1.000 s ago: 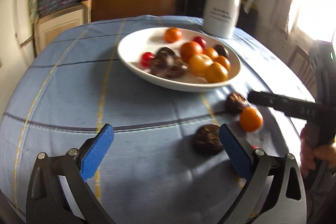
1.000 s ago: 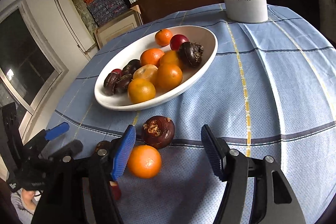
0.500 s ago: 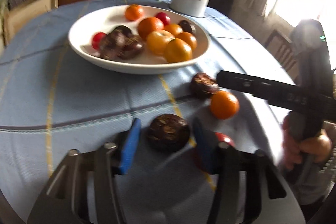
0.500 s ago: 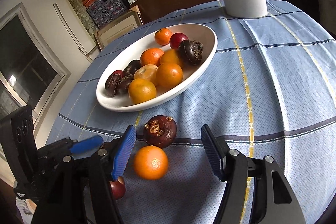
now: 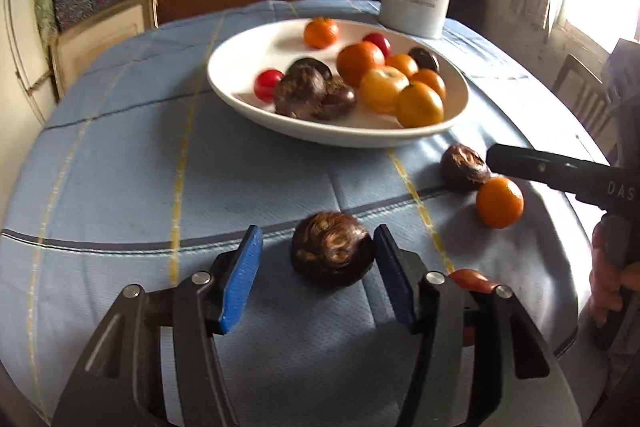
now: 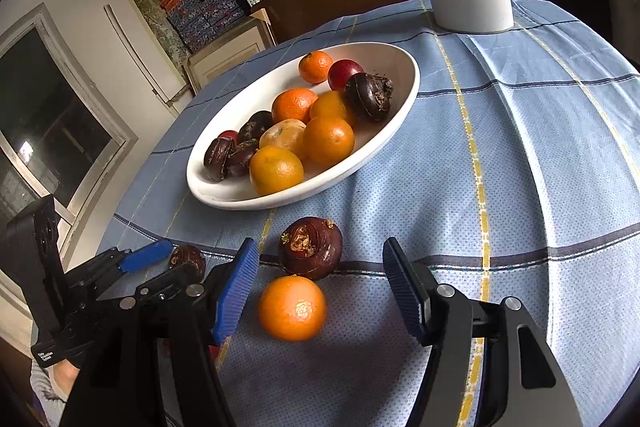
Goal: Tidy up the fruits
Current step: 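Grasp a passion fruit with the left tool while the right tool grasps another passion fruit, then place both passion fruits on the plate and open both tools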
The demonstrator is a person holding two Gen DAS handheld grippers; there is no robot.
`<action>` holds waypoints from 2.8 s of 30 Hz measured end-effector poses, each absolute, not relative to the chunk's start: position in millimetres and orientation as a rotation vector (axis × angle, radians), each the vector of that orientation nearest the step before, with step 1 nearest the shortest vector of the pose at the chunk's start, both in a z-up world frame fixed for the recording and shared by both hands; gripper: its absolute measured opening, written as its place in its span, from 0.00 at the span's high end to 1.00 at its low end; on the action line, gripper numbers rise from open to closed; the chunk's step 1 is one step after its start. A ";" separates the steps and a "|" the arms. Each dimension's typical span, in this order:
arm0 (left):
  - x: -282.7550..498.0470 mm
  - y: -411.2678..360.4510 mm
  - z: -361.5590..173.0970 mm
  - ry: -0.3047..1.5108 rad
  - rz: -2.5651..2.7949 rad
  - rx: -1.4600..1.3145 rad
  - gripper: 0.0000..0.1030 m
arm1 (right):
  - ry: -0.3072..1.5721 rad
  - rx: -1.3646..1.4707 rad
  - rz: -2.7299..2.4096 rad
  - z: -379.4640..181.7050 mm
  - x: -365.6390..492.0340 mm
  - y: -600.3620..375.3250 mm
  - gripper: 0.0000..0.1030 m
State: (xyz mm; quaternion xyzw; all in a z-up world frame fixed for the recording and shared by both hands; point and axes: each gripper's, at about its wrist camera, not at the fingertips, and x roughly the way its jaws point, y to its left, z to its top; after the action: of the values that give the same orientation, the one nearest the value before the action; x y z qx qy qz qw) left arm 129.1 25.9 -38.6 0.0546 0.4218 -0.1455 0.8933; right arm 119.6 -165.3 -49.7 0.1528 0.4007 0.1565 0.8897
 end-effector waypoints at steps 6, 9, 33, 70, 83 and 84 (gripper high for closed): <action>135.9 26.2 -40.3 0.896 -0.329 0.095 0.49 | 0.844 0.276 0.330 -51.1 121.5 -155.2 0.37; 134.8 27.2 -40.1 0.893 -0.319 0.090 0.59 | 0.848 0.188 0.313 -51.4 123.4 -139.8 0.37; 130.3 33.7 -3.4 0.764 -0.323 0.020 0.59 | 0.650 0.211 0.350 -12.8 89.9 -153.8 0.61; 177.1 64.6 -2.6 0.726 -0.163 -0.113 0.13 | 0.657 0.404 0.237 -21.6 141.4 -194.6 0.30; 88.5 54.2 -4.6 0.676 -0.243 -0.070 0.06 | 0.667 0.370 0.288 -33.1 77.0 -180.9 0.20; 78.8 49.7 -3.8 0.667 -0.262 -0.055 0.05 | 0.663 0.378 0.289 -32.3 73.0 -181.6 0.18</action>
State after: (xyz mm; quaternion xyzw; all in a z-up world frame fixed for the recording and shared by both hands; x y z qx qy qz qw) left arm 78.8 49.7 -3.8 -0.0270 0.3263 -0.1281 0.9362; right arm 73.0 -181.6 -32.3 0.1837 0.3224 0.1406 0.9179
